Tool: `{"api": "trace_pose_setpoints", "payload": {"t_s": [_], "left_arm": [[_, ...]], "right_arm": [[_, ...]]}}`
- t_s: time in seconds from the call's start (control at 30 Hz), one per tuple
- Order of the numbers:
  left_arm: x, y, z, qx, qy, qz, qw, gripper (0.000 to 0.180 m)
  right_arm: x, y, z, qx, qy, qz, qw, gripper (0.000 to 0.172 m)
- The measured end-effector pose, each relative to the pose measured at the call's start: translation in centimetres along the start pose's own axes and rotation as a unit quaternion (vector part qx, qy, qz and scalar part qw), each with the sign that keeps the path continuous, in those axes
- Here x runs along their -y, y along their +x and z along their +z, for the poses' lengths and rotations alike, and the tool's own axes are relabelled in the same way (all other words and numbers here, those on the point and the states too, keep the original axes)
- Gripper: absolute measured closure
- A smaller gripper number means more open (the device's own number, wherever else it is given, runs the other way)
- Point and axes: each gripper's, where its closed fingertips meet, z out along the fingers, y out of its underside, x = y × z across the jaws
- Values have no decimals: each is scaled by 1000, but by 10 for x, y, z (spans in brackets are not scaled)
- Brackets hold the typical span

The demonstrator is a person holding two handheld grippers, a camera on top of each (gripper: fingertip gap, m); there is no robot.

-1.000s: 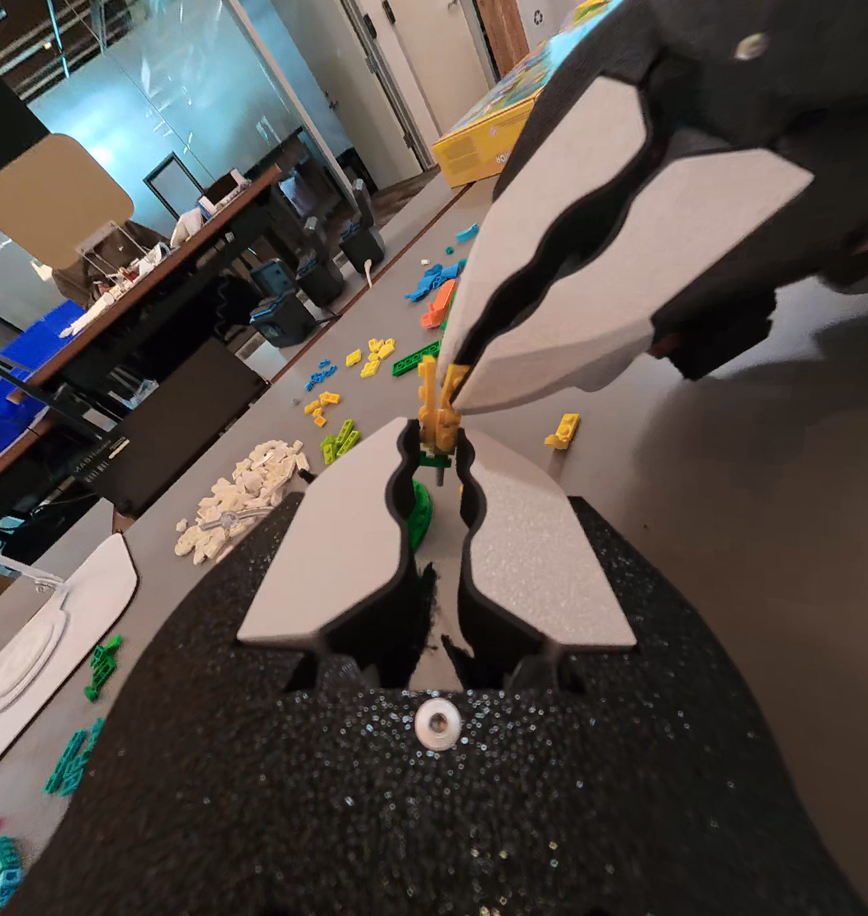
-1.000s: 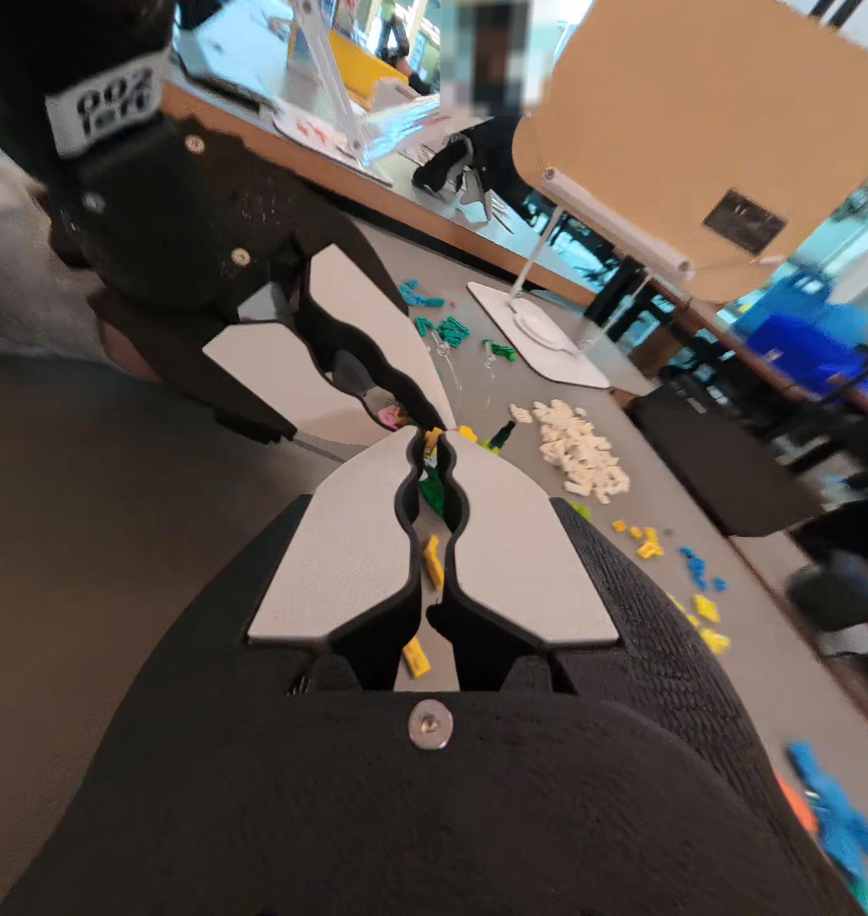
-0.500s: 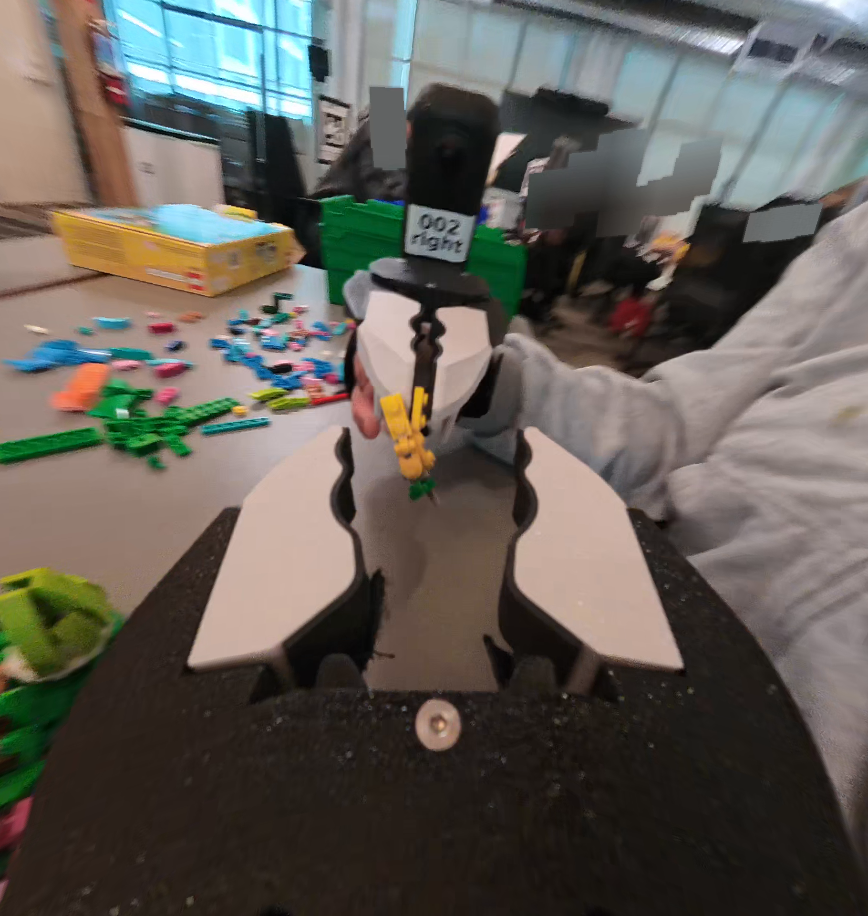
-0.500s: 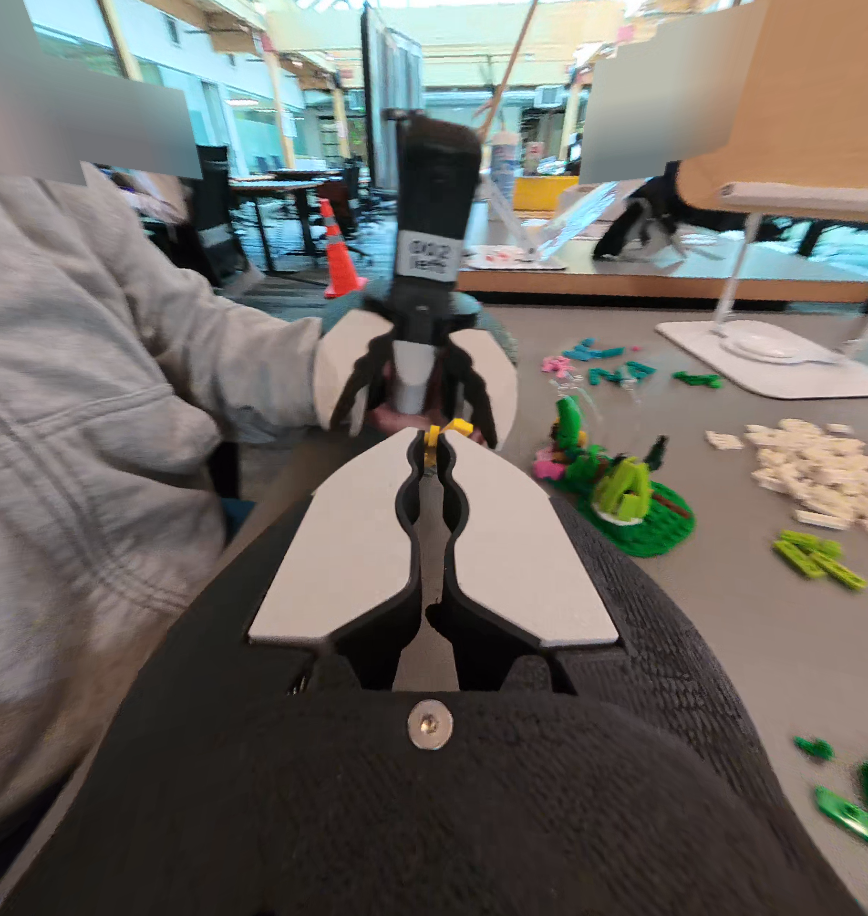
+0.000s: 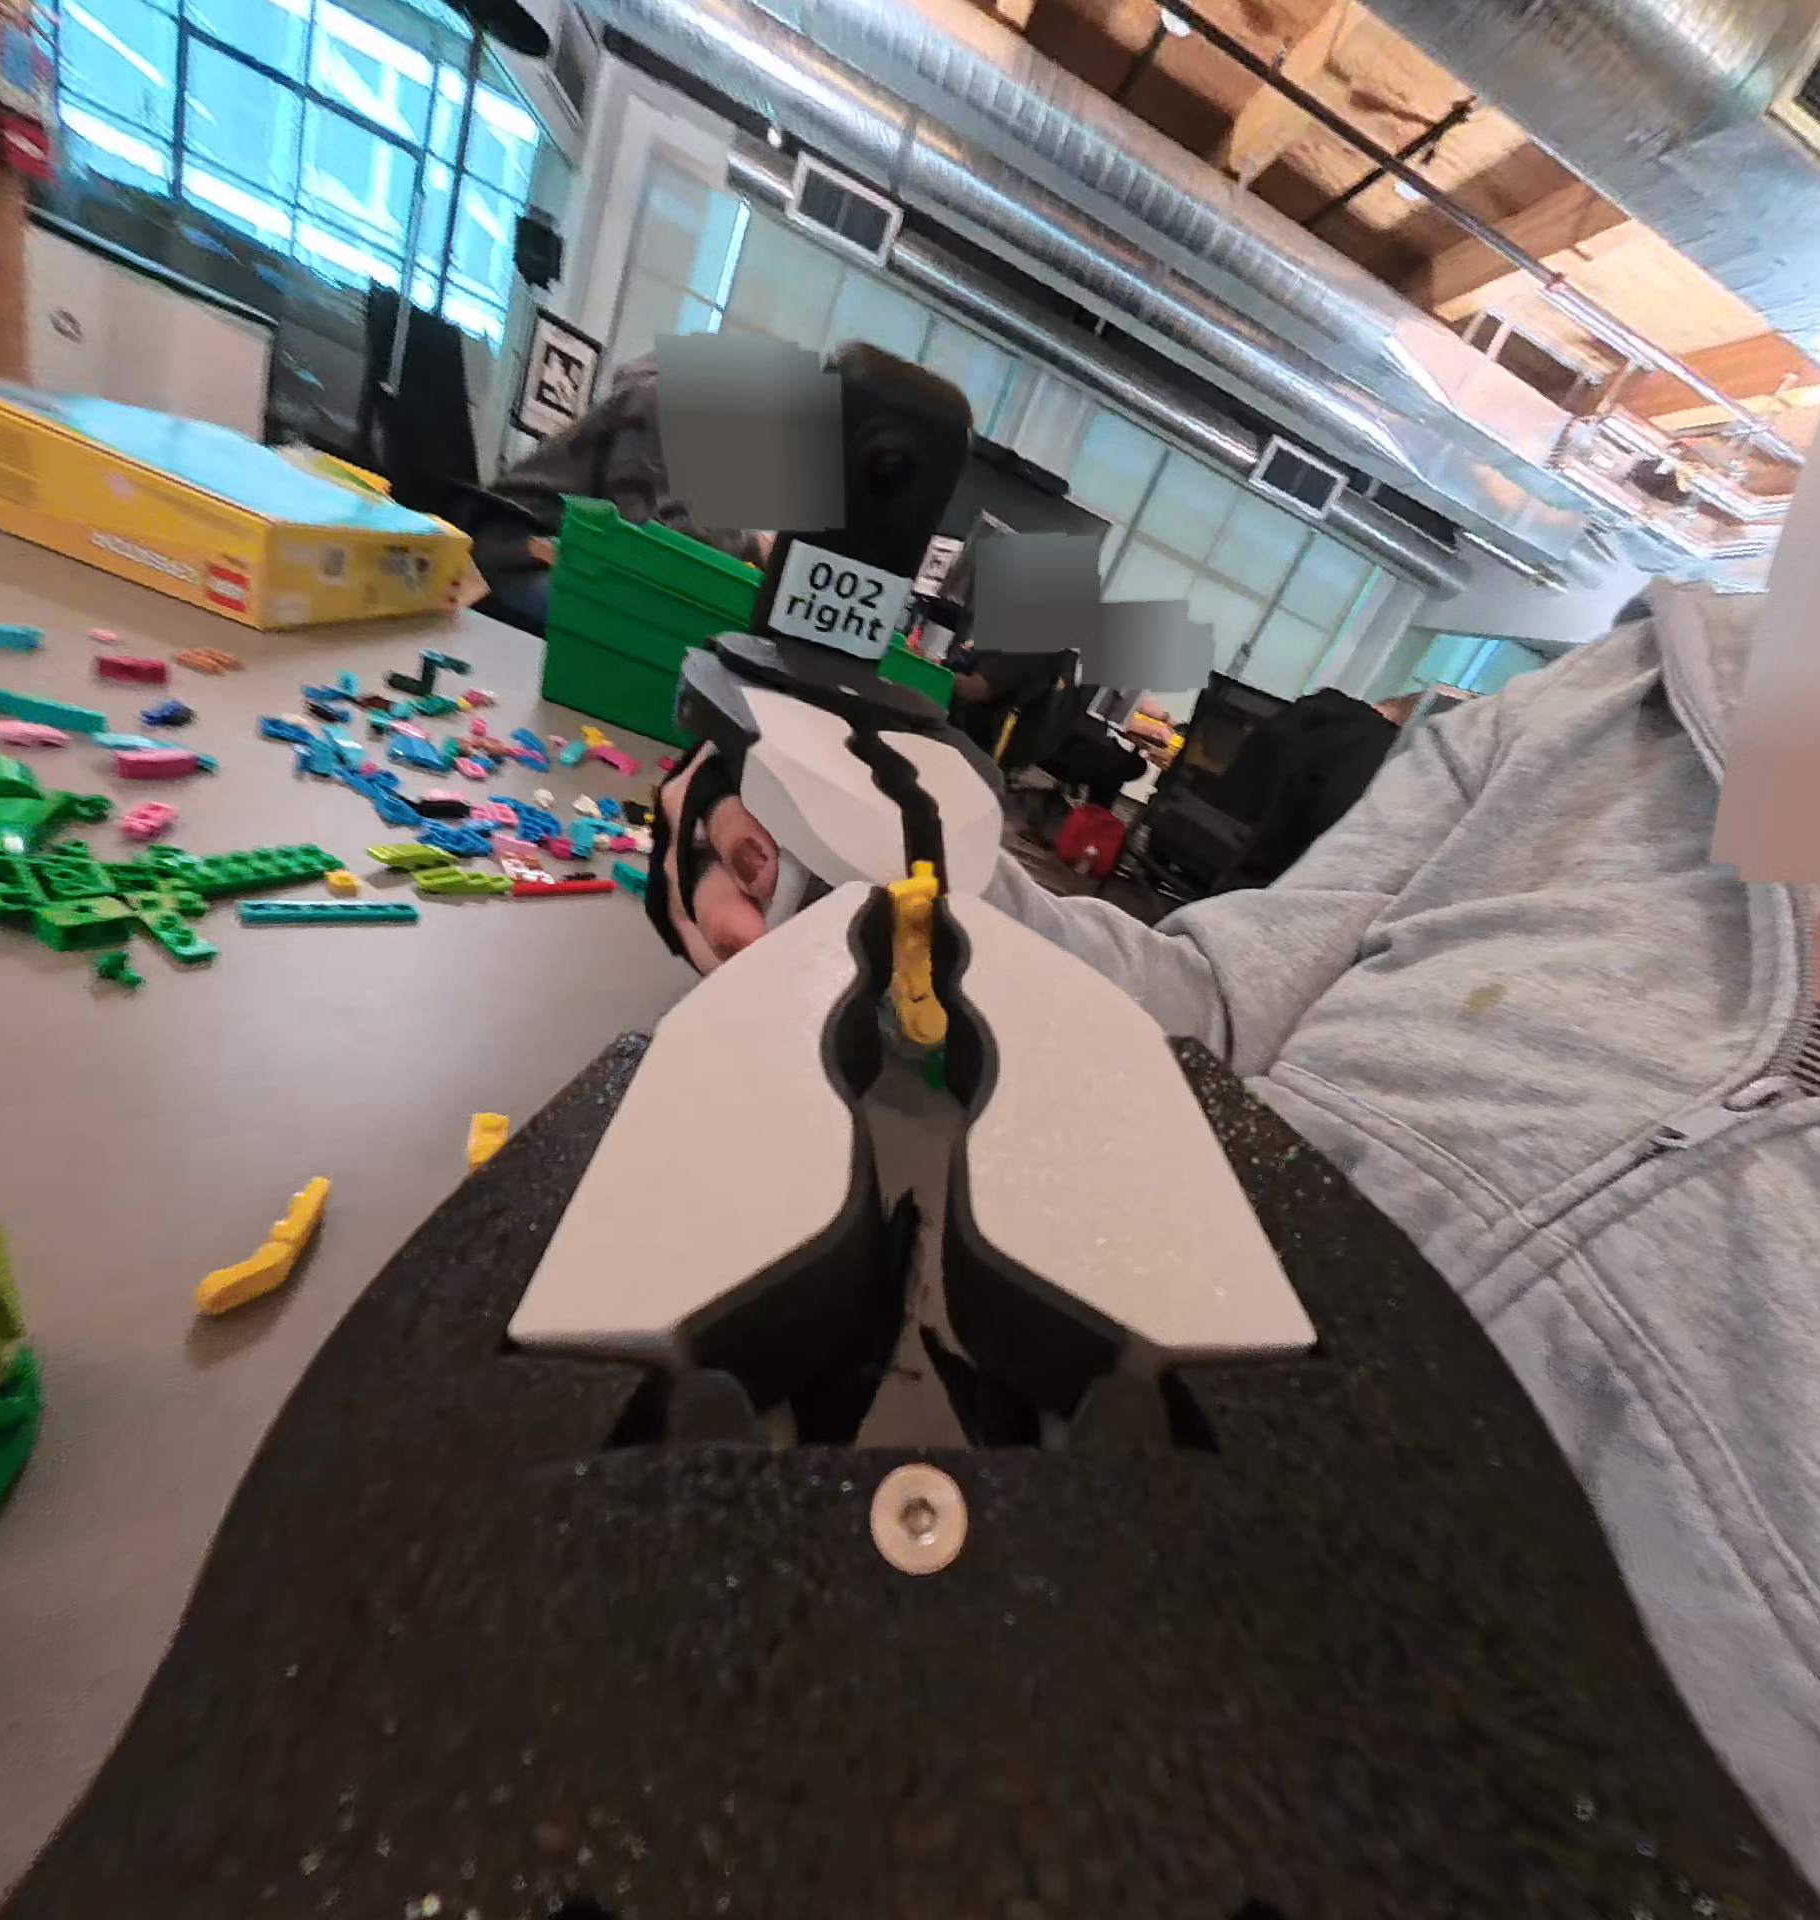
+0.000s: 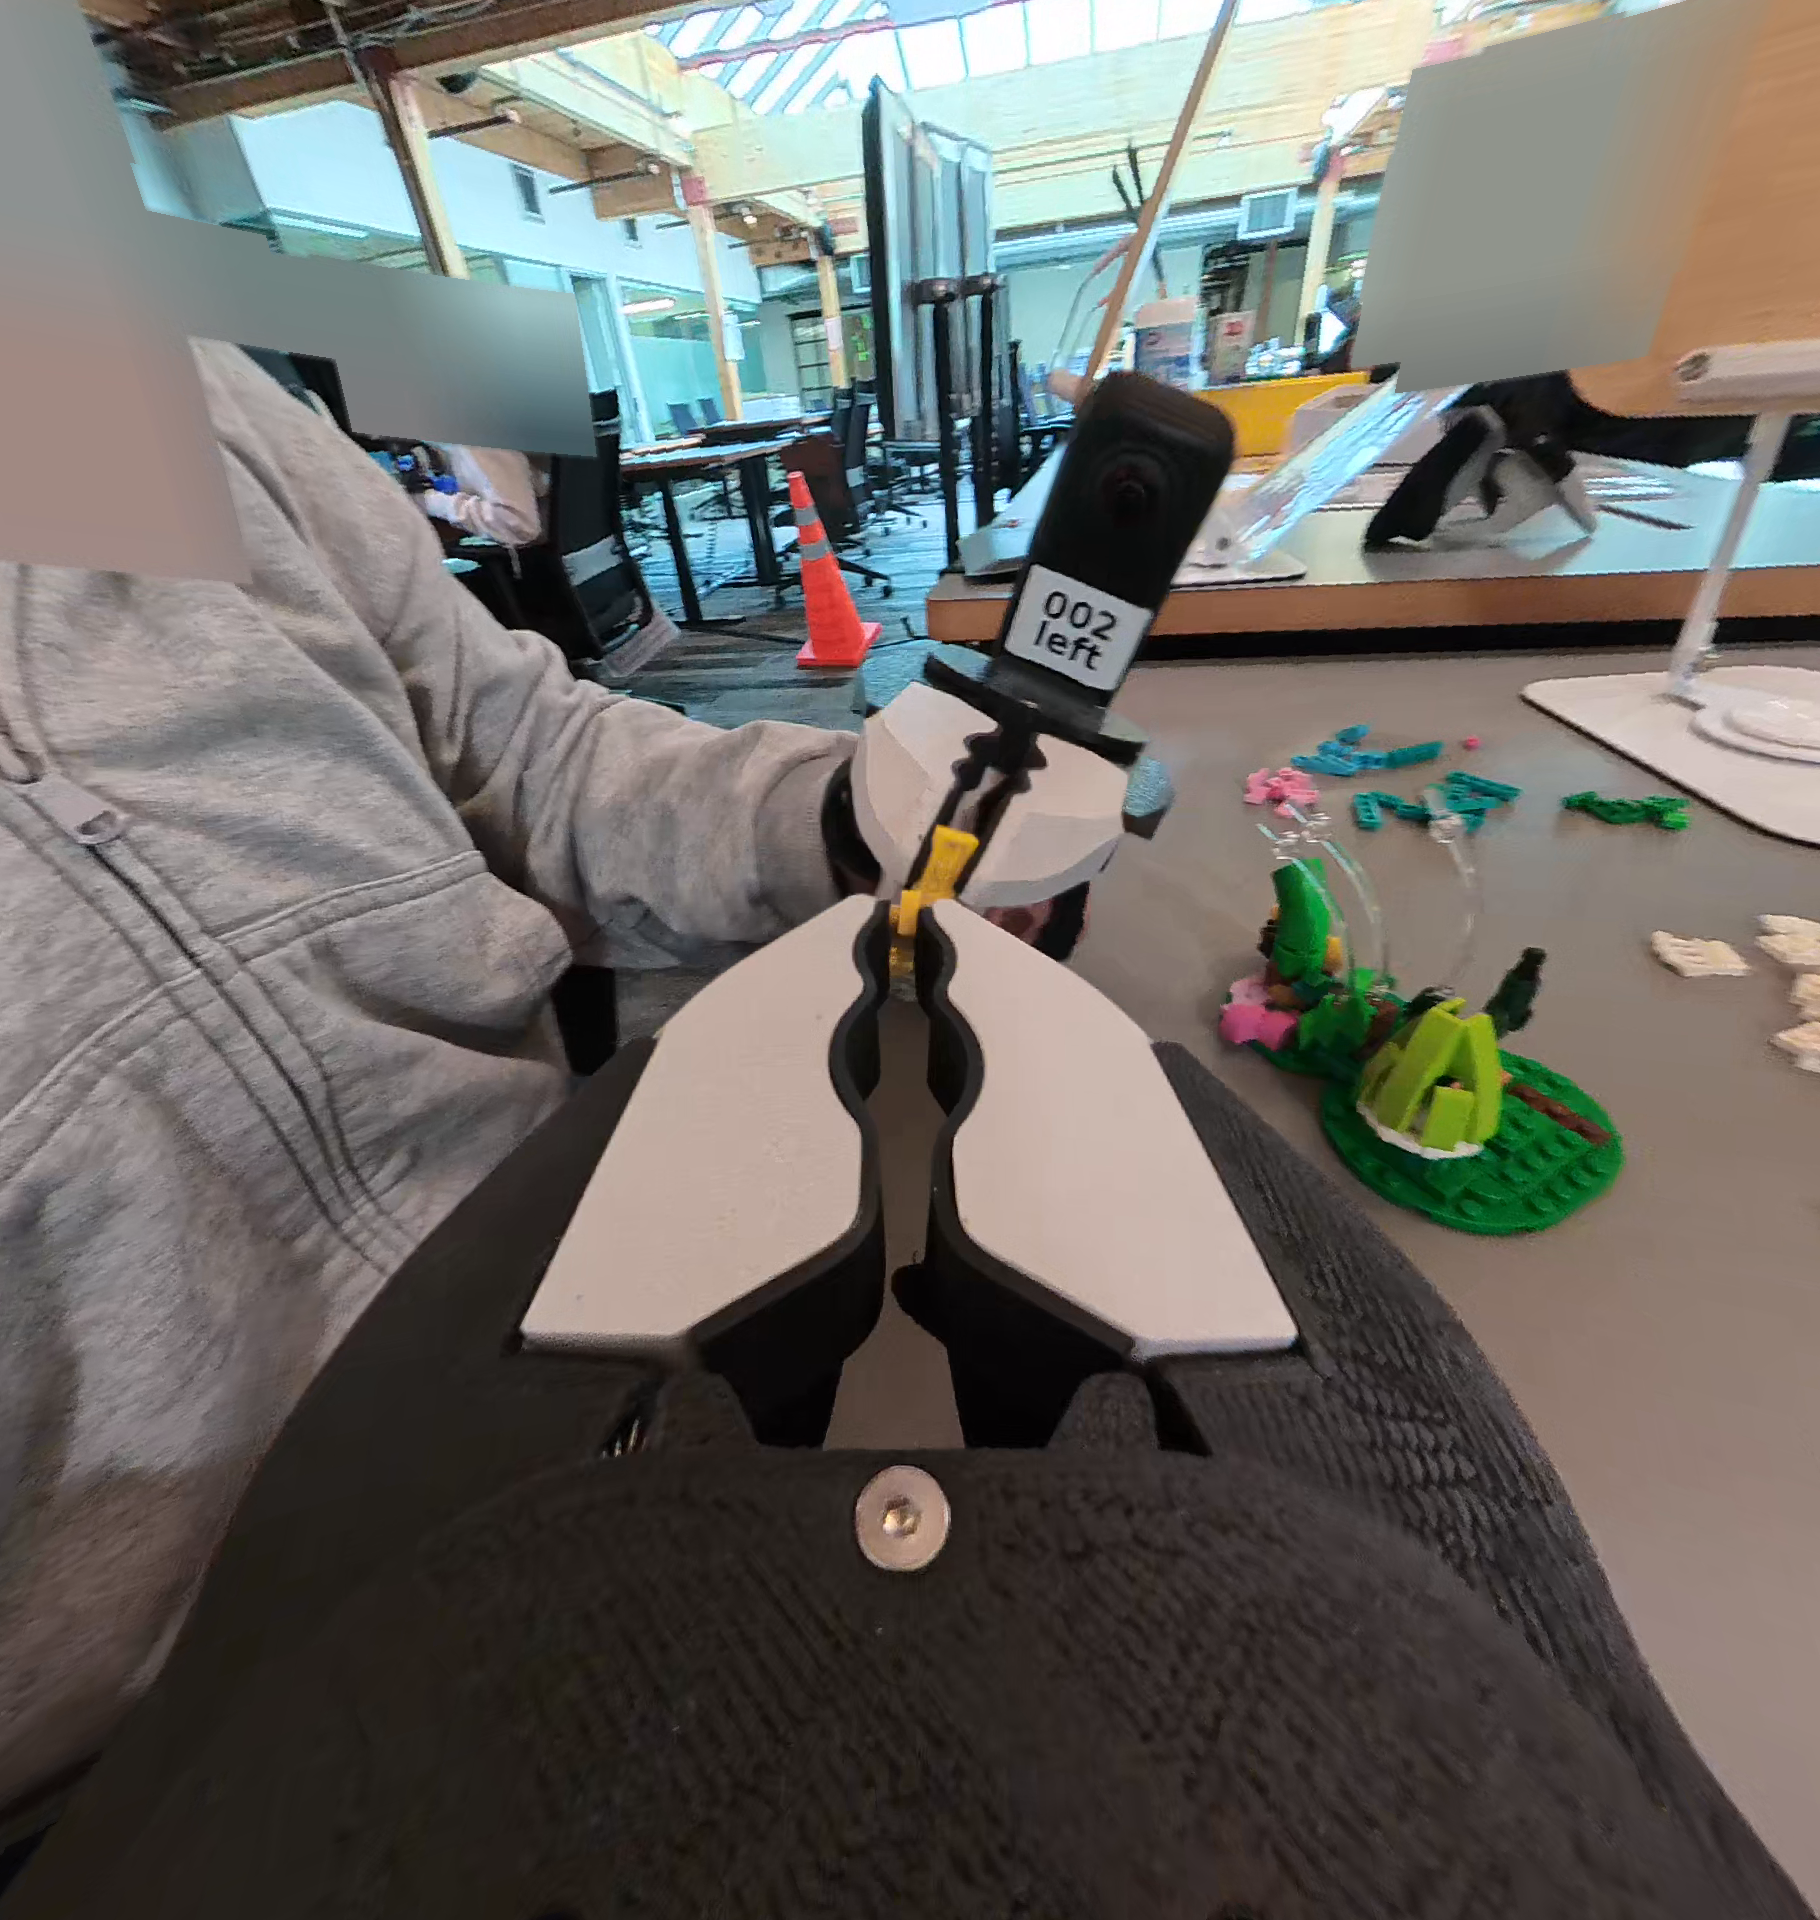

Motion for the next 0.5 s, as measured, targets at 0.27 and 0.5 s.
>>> {"api": "trace_pose_setpoints", "payload": {"t_s": [0.27,0.5], "left_arm": [[31,-16,-30,69,79,38,994,174],[-6,-55,-24,202,-55,33,977,173]], "right_arm": [[-4,34,-32,-110,-7,-10,994,168],[-1,49,-46,-161,0,-5,987,169]]}}
